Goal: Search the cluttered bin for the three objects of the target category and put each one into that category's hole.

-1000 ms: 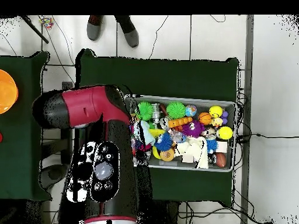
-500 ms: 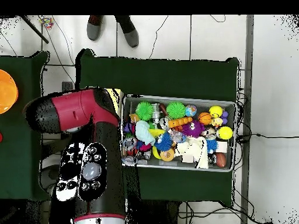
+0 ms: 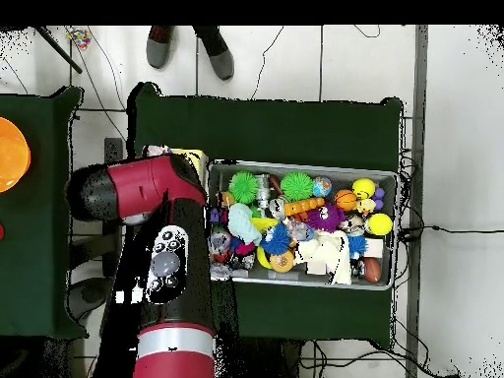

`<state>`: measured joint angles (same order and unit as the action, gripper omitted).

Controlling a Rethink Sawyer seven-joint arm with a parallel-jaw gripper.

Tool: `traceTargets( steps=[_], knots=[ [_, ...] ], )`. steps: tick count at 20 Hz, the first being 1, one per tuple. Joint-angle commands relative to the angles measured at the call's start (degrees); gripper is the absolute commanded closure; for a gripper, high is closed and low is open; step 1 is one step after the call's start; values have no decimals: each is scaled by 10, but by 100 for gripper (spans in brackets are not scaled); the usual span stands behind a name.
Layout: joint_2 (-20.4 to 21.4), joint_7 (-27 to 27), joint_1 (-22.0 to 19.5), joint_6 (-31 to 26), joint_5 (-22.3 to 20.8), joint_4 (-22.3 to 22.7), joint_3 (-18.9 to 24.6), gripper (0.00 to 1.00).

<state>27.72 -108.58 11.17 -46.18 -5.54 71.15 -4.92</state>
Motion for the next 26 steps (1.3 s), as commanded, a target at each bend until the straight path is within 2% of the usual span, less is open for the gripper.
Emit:
traceTargets(
  steps=[1, 5, 9, 14, 21, 26],
  knots=[
    [-94, -83, -19, 63, -17, -23, 16, 0],
    [-114, -102, -14, 82, -2, -32, 24, 0],
    [-110, -125, -1, 79, 15, -25, 31, 0],
    [-98, -150, 11, 73, 23, -24, 16, 0],
    [-41, -134, 18, 19, 39, -5, 10, 0],
    [-28, -120, 15, -31, 43, -40, 7, 0]
  ],
)
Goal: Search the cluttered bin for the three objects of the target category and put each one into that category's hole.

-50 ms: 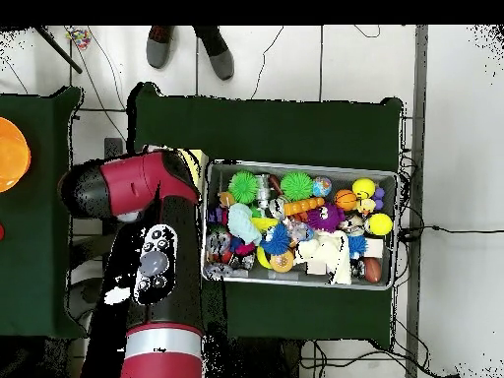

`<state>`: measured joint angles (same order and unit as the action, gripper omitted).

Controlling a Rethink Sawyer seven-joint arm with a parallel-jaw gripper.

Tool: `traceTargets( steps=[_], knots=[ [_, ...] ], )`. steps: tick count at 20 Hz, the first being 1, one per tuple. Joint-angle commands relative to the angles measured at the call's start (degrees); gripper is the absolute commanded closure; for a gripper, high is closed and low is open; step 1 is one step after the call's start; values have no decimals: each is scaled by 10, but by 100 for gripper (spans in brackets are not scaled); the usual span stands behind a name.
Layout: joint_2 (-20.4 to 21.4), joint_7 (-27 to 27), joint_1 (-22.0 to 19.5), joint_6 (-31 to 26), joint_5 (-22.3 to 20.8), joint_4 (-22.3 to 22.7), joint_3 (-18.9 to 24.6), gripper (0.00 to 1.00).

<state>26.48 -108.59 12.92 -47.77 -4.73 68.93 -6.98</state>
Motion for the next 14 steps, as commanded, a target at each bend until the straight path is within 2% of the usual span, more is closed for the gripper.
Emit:
traceTargets(
  steps=[1, 5, 13, 14],
  knots=[
    [-18, -117, -3, -20, 34, -27, 27, 0],
    [-53, -117, -2, -32, 29, -91, 20, 0],
    [-77, -75, -10, -54, 37, -132, 41, 0],
    [-77, -71, -11, -47, 40, -129, 40, 100]
  ],
)
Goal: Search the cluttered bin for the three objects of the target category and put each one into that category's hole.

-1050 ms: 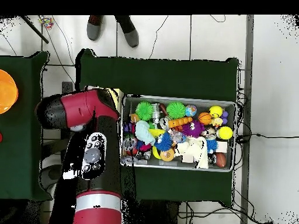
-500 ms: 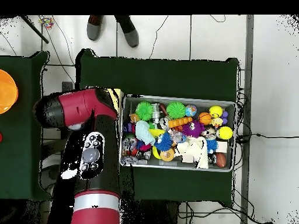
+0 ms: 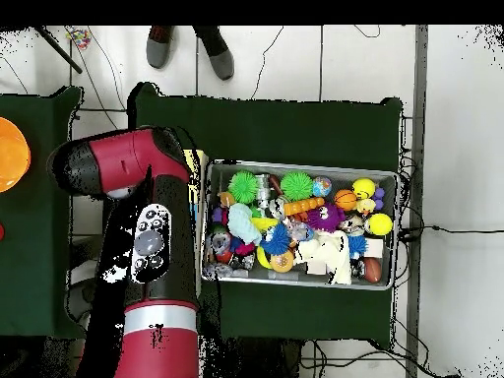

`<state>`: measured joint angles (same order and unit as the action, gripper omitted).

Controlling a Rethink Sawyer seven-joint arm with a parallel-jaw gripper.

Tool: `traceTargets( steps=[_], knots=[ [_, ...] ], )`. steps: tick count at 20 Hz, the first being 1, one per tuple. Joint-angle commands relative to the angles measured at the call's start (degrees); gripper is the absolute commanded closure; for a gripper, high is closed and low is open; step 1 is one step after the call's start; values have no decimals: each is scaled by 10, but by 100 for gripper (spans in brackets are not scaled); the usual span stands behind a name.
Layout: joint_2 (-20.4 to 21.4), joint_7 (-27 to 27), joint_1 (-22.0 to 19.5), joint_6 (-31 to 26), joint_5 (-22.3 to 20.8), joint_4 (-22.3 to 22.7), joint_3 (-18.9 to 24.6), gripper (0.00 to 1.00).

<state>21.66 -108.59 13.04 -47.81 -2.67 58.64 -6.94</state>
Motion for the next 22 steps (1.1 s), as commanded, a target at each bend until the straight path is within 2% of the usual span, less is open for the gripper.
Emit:
traceTargets(
  steps=[1, 6, 14, 16, 19, 22],
  knots=[
    [-30, -68, -14, -45, 20, -26, 43, 100],
    [-44, -53, -32, -34, 26, -46, 51, 100],
    [-40, 1, -72, -35, 38, -40, 82, 100],
    [-25, 19, -86, -41, 40, -30, 91, 100],
    [25, 15, -94, -82, 39, -34, 77, 100],
    [72, 6, -92, -166, 35, -67, 54, 100]
  ],
)
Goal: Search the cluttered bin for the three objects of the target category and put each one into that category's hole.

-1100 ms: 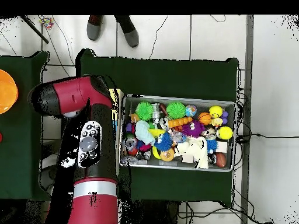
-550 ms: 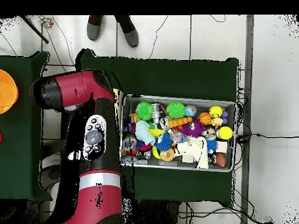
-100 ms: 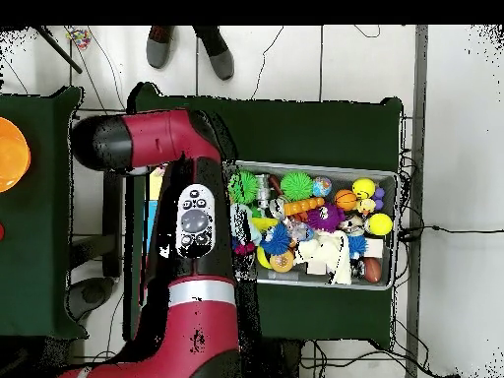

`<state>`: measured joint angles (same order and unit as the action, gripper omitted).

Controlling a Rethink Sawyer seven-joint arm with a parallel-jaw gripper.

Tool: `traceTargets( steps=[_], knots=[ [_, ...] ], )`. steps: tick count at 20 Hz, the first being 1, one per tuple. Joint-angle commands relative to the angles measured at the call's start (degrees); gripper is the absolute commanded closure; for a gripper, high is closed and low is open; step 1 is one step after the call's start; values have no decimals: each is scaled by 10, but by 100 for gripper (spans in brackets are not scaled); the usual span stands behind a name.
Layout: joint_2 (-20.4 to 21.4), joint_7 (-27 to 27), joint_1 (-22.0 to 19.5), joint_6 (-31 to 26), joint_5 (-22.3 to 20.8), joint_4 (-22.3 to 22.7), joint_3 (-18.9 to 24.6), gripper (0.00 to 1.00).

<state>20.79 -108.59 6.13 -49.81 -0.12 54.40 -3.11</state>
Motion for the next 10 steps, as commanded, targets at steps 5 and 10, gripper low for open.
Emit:
traceTargets(
  steps=[5, 10],
  knots=[
    [103, -33, -11, -272, 5, -123, 1, 100],
    [67, -78, 10, -396, -4, -275, -2, 100]
  ],
)
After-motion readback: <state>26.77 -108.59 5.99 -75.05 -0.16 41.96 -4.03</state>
